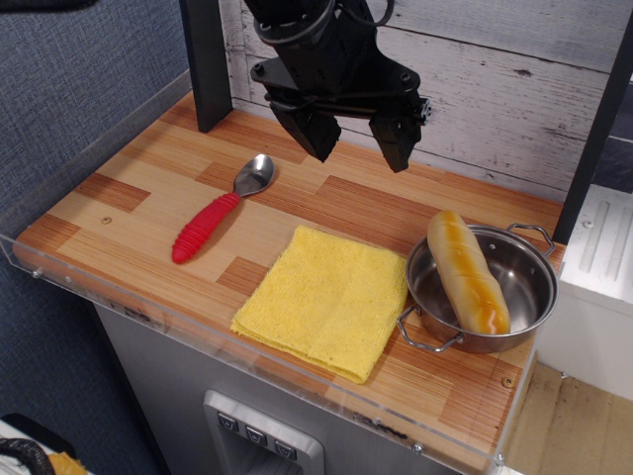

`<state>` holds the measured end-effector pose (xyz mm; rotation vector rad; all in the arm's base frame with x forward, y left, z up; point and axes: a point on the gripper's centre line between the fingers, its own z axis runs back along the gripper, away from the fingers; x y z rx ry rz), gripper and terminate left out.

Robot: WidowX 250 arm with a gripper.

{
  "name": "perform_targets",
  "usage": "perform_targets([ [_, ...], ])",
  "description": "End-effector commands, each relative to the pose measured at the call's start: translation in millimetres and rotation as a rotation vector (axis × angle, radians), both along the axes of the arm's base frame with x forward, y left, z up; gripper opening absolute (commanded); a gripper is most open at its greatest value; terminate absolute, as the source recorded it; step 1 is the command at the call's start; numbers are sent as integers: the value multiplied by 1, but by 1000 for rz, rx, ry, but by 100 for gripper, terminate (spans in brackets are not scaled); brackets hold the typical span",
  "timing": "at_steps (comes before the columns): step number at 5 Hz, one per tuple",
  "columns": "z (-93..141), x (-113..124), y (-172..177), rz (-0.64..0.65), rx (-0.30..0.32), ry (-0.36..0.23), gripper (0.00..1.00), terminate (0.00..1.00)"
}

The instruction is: Move yellow cloth and silver bowl closer to right edge of table.

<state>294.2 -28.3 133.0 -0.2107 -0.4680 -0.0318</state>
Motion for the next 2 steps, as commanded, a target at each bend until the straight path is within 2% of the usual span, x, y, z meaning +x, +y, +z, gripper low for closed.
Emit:
perform_targets([
  [1,9,-4,5,2,3,-44,100,0],
  [2,9,-4,5,2,3,-44,100,100],
])
